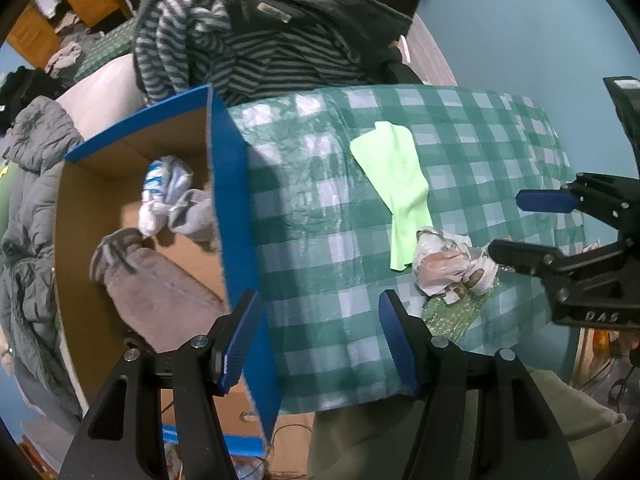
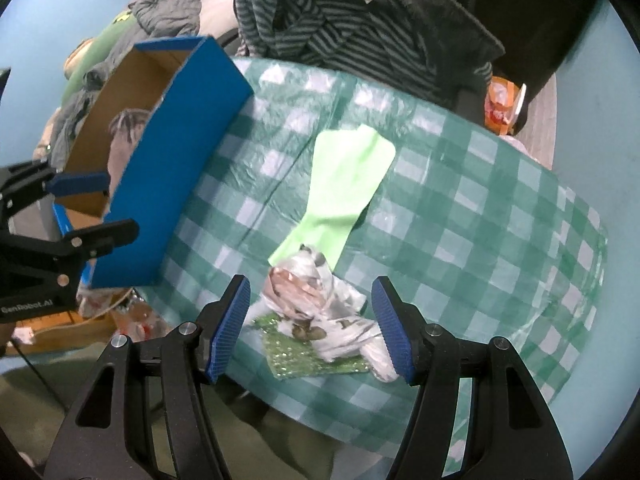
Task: Organize soft objects
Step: 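Move both open tools back over the tablecloth toward the plastic bag bundle, then close the right gripper on the white plastic bag bundle and lift it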
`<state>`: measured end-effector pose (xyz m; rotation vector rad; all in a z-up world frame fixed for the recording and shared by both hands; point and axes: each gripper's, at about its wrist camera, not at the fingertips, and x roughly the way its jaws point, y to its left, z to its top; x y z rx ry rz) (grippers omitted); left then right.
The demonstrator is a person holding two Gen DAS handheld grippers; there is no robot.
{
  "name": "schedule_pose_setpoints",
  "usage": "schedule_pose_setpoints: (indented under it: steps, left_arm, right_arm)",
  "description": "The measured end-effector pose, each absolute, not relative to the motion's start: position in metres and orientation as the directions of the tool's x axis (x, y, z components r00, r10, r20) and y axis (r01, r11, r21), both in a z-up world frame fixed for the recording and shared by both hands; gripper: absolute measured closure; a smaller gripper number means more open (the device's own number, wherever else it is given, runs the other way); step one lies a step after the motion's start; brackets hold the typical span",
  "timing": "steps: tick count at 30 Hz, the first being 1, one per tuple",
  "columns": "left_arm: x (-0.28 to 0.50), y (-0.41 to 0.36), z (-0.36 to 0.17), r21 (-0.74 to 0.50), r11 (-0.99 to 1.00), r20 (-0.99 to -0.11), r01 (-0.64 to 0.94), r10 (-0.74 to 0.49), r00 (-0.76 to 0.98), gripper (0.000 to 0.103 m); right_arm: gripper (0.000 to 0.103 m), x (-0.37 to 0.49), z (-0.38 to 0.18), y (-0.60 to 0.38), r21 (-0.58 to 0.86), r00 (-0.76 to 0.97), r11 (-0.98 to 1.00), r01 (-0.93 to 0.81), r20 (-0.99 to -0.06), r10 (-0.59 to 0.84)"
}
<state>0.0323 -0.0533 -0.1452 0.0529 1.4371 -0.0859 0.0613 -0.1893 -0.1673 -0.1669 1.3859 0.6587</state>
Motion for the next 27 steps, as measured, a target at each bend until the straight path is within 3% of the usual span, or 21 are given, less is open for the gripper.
schedule_pose_setpoints:
  steps: [25,27]
  left_arm:
    - [0.037,-0.087,-0.209,-0.008,0.987,-0.999,0.164,-0.014,0.037,0.041]
    - [0.037,-0.088,-0.21,-0.009,0.987,-0.999,0.163,-0.014,0.034,0.041]
  right_arm:
    - [0.039,0.044,-0.257,-0.181,0.23,-0.055,0.732,-0.642,-0.965,0.255]
    - [0.043,0.044,-0.262,-0.182,0.233,-0.062,0.732,-0.64,-0.965,0.253]
